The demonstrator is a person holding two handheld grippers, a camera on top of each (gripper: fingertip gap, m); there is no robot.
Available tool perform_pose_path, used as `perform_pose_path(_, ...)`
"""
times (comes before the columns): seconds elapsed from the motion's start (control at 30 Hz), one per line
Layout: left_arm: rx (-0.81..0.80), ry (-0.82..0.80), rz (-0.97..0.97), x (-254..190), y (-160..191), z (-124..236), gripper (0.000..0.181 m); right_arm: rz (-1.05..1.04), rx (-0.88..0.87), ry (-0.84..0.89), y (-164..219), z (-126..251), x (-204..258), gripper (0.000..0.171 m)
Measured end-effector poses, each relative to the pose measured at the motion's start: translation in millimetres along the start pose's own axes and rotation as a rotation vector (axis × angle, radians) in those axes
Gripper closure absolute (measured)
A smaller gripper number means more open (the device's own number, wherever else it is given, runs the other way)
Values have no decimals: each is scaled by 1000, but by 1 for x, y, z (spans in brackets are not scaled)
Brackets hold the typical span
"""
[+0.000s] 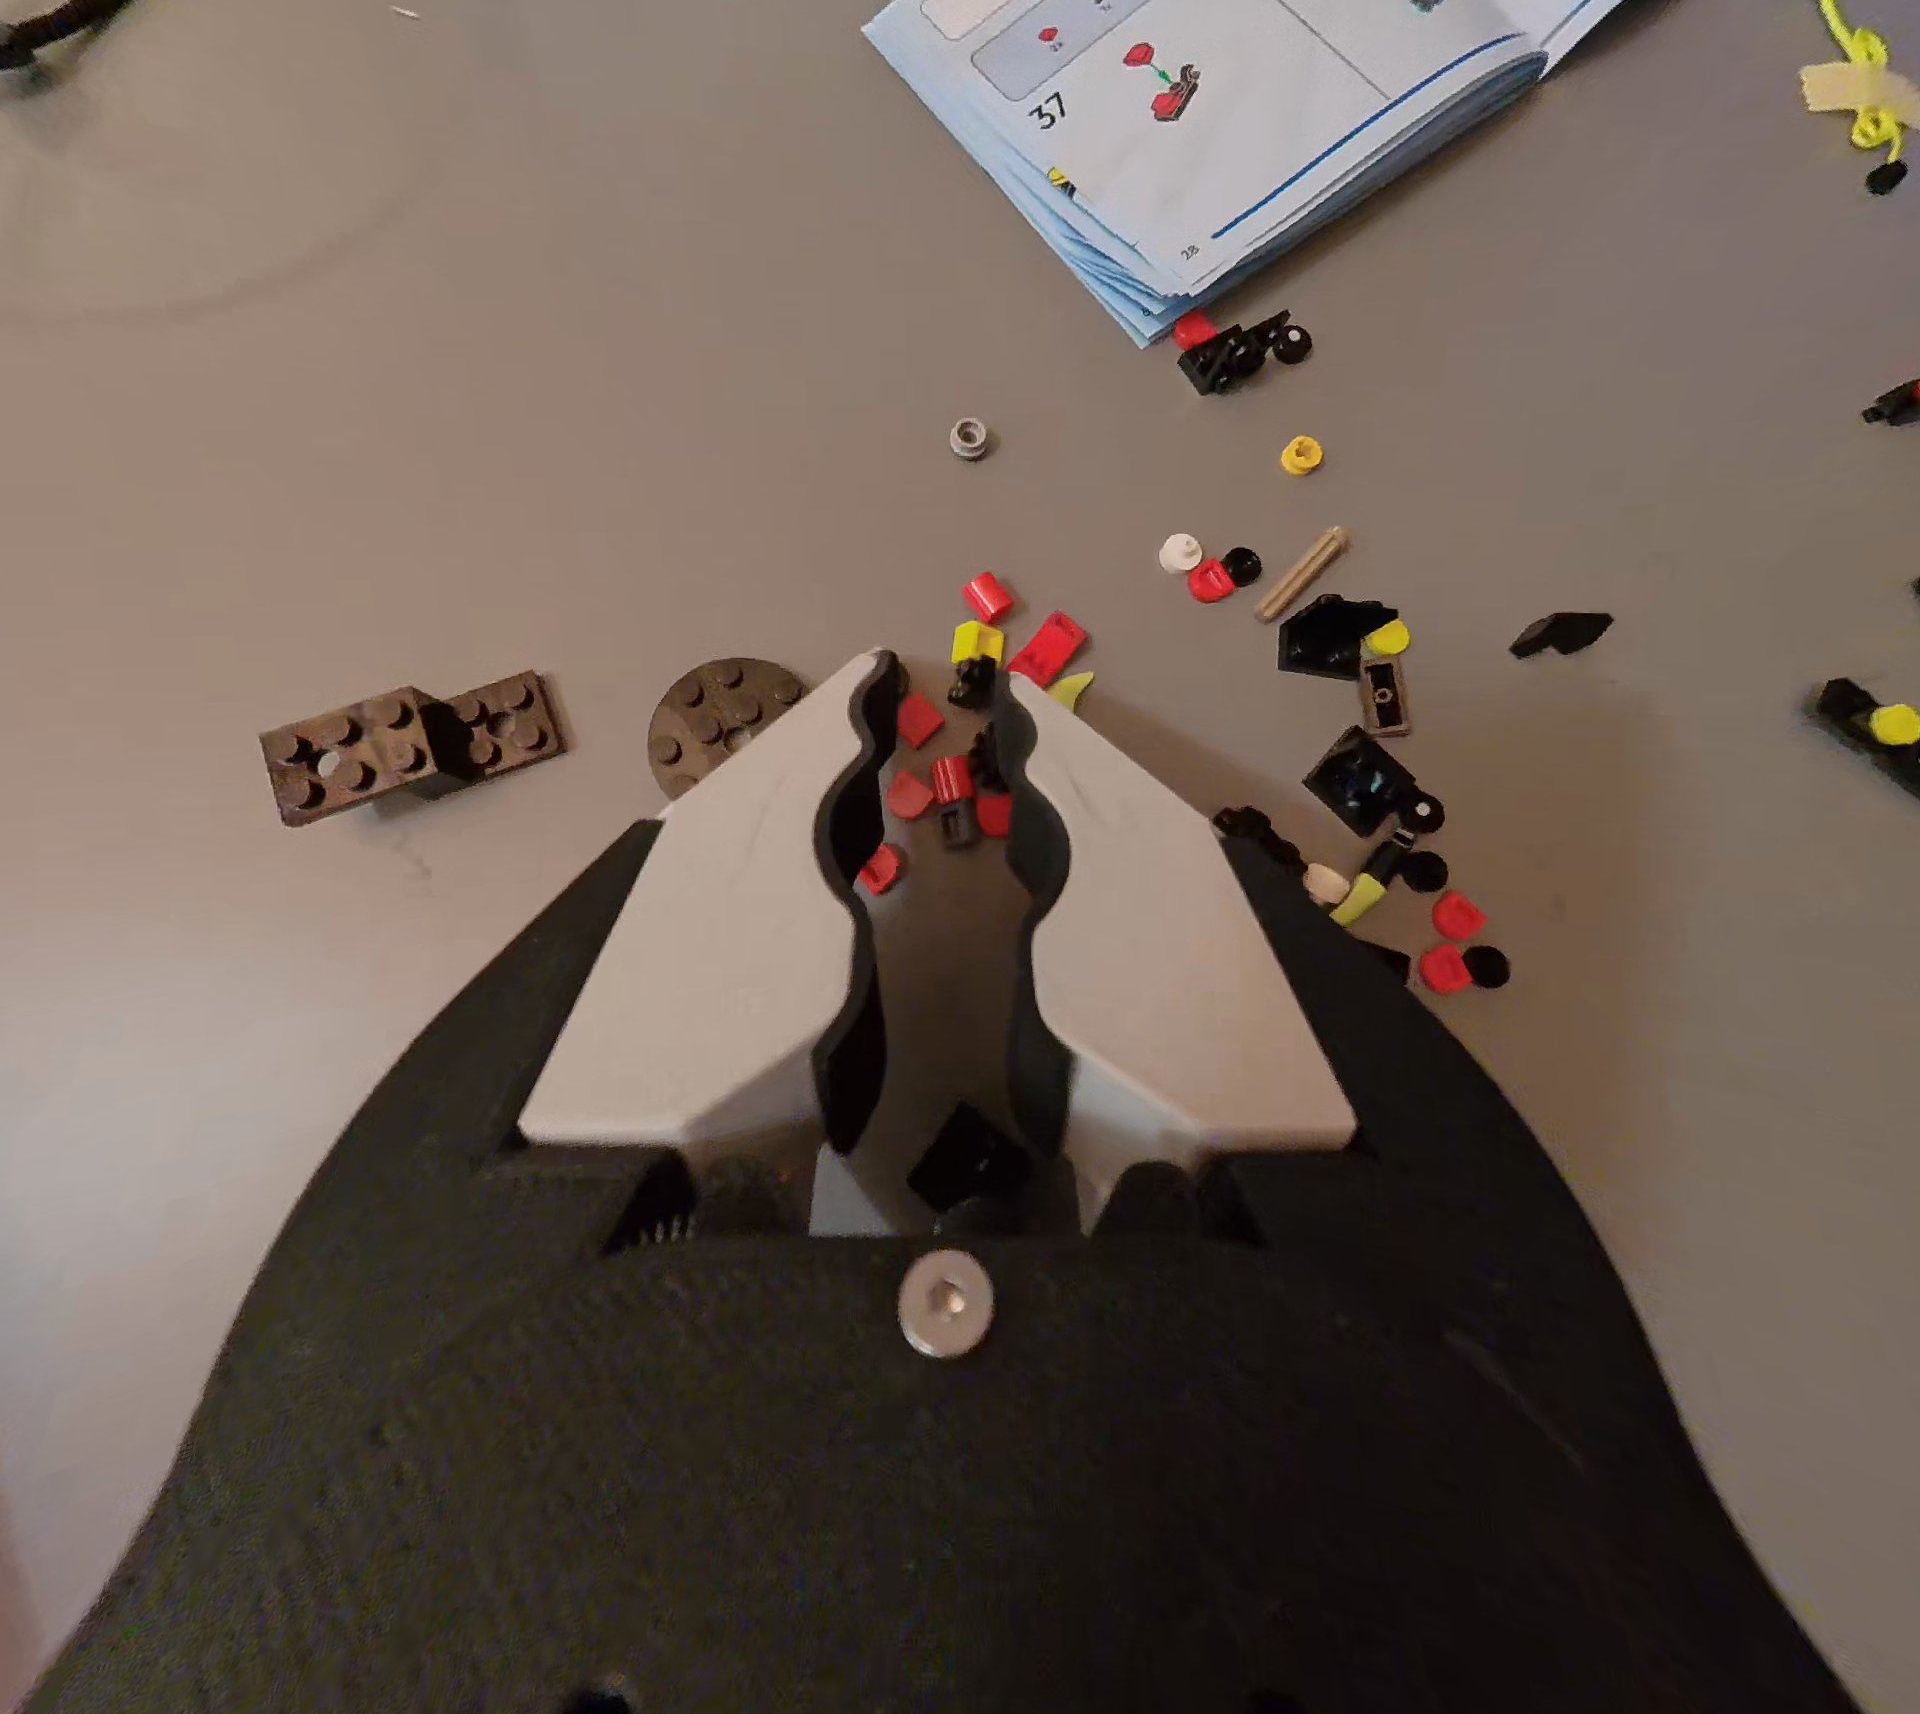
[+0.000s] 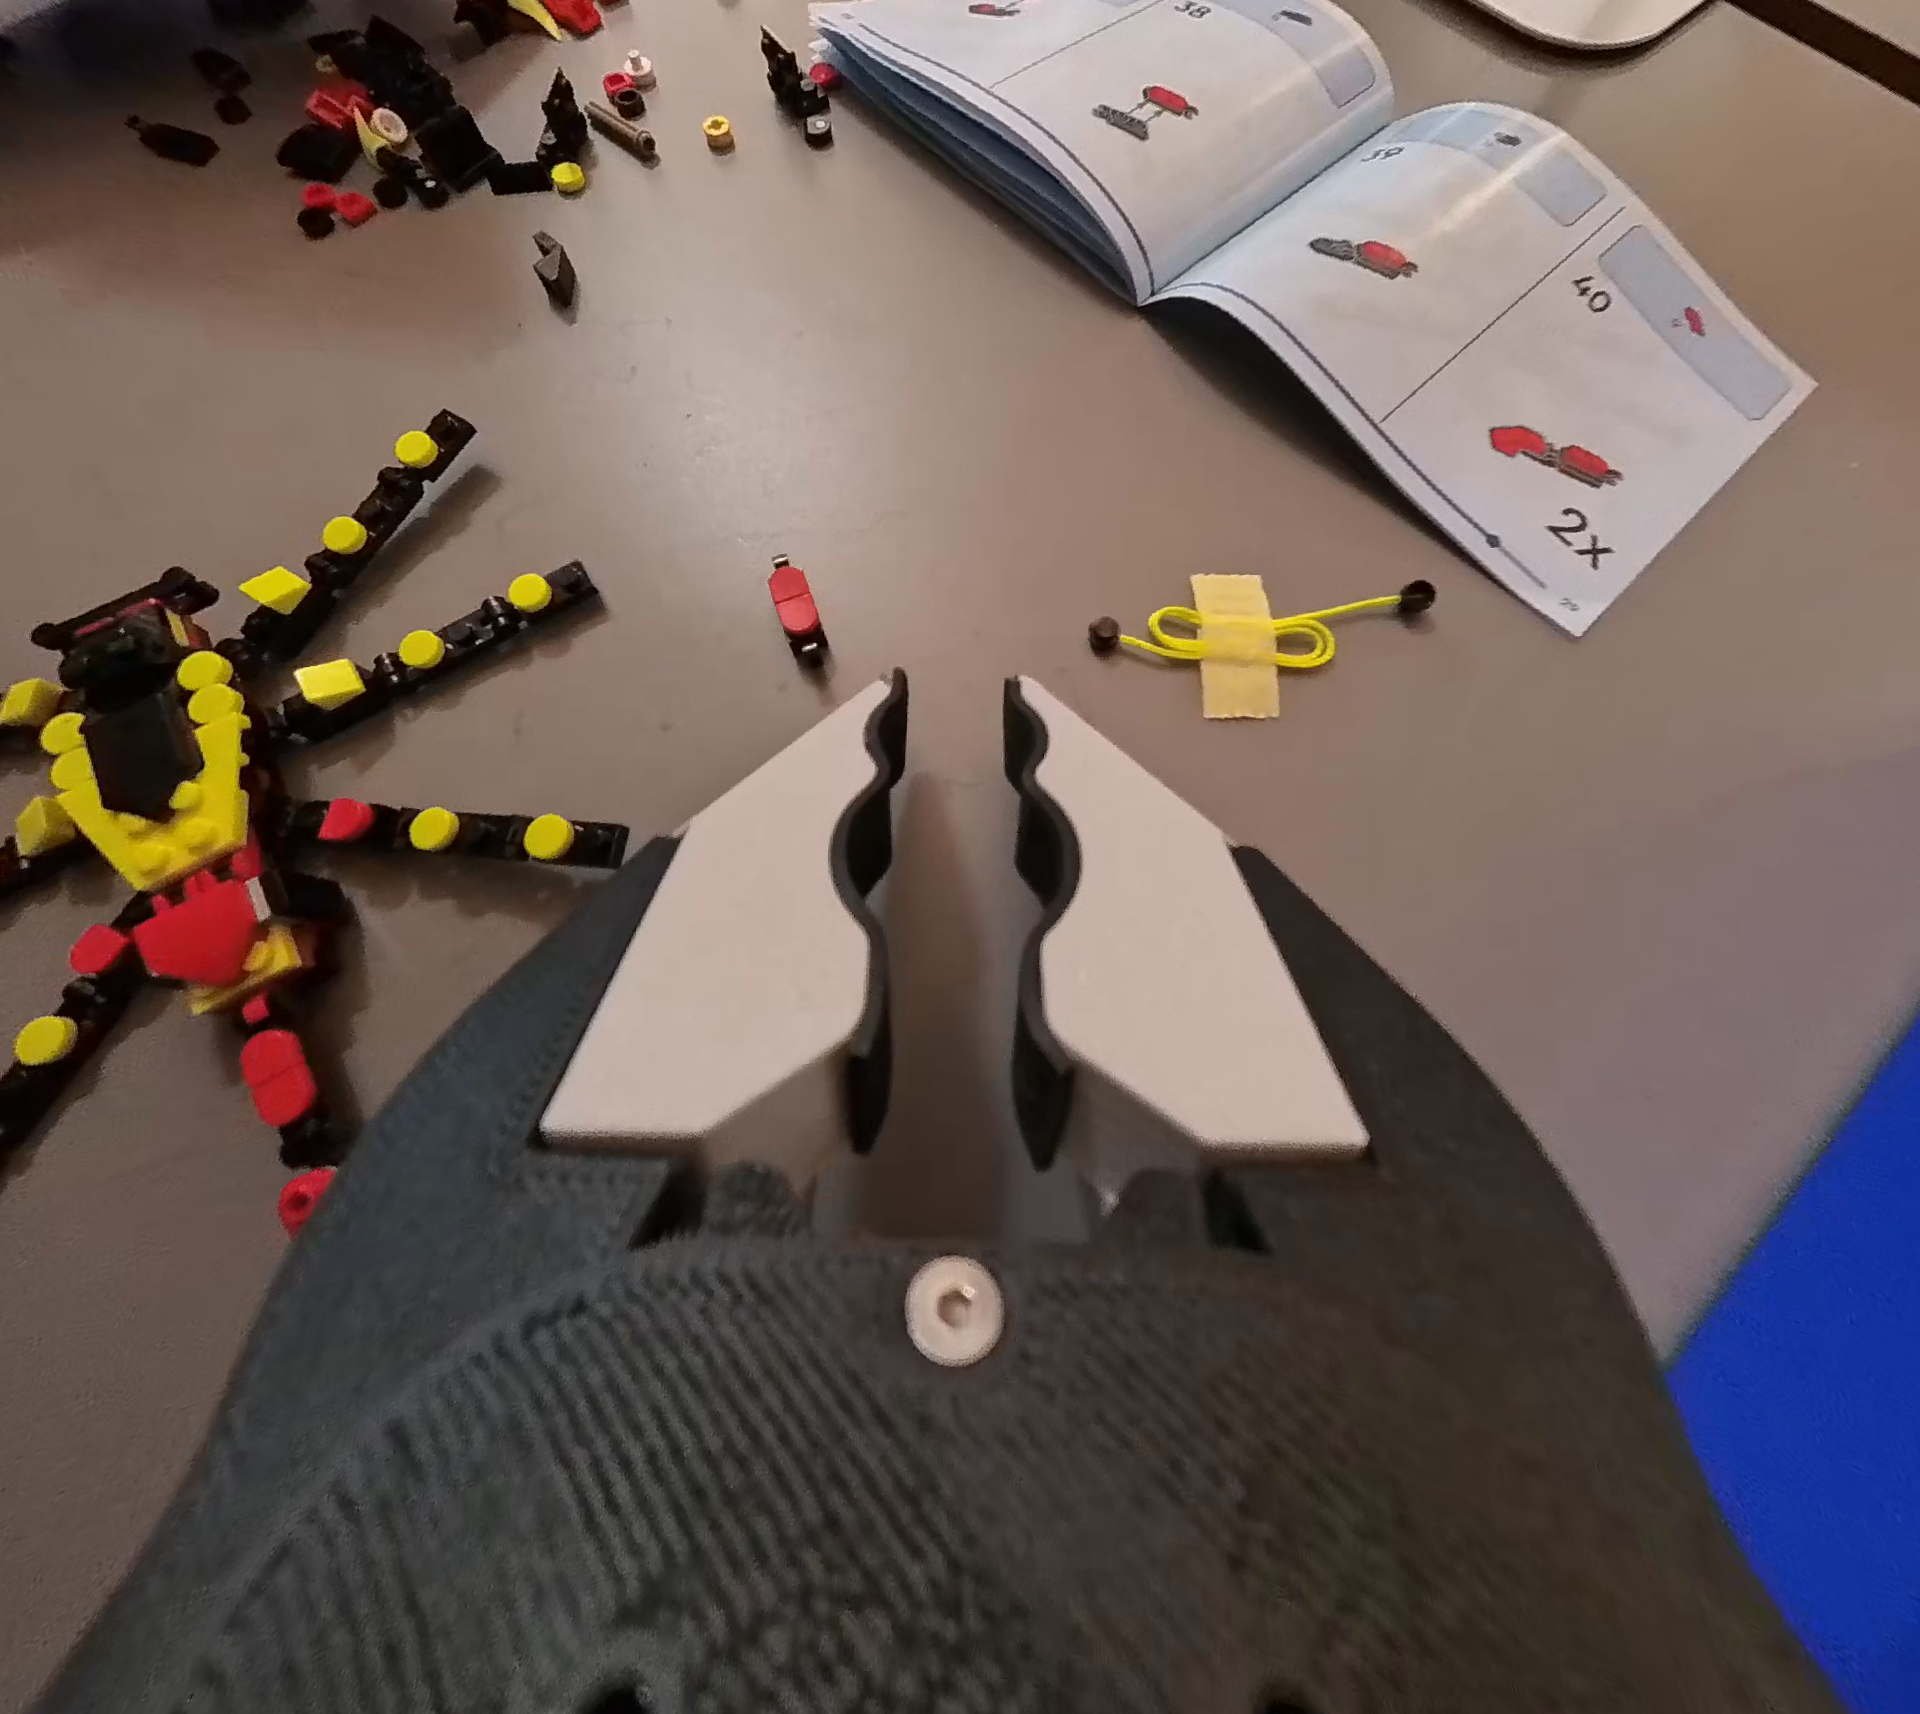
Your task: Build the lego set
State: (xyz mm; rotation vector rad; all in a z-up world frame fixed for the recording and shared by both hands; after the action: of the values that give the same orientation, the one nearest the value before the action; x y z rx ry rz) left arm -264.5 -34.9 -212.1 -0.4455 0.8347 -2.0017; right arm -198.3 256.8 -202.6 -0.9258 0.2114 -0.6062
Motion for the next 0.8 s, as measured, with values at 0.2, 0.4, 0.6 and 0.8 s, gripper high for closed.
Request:
perform_pose_path(0.2,2,-12,-79,-6,0,2,178,14,-2,4,0,0,1,154)
perform_pose_path(0.4,-260,187,-181,-49,-32,34,178,-24,-214,-47,-38,13,17,162)
perform_pose_path(0.6,-545,631,-192,-142,-64,87,178,-231,-372,-363,-83,10,72,158)
perform_pose_path(0.8,-581,815,-169,-184,-68,103,178,-594,-586,-797,-106,31,94,158)
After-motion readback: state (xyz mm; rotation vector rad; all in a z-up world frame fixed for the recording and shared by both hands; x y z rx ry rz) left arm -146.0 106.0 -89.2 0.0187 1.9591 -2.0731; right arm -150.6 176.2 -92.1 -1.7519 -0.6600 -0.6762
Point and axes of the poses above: each gripper's, where its closed fingertips meet, z back along the fingers, y out of its underside, x = y × z across the jaws, the point moved 3 cm from there along z, back along the fingers, and after that the axes turned 7 degrees about -y, right-handed, at the moved point
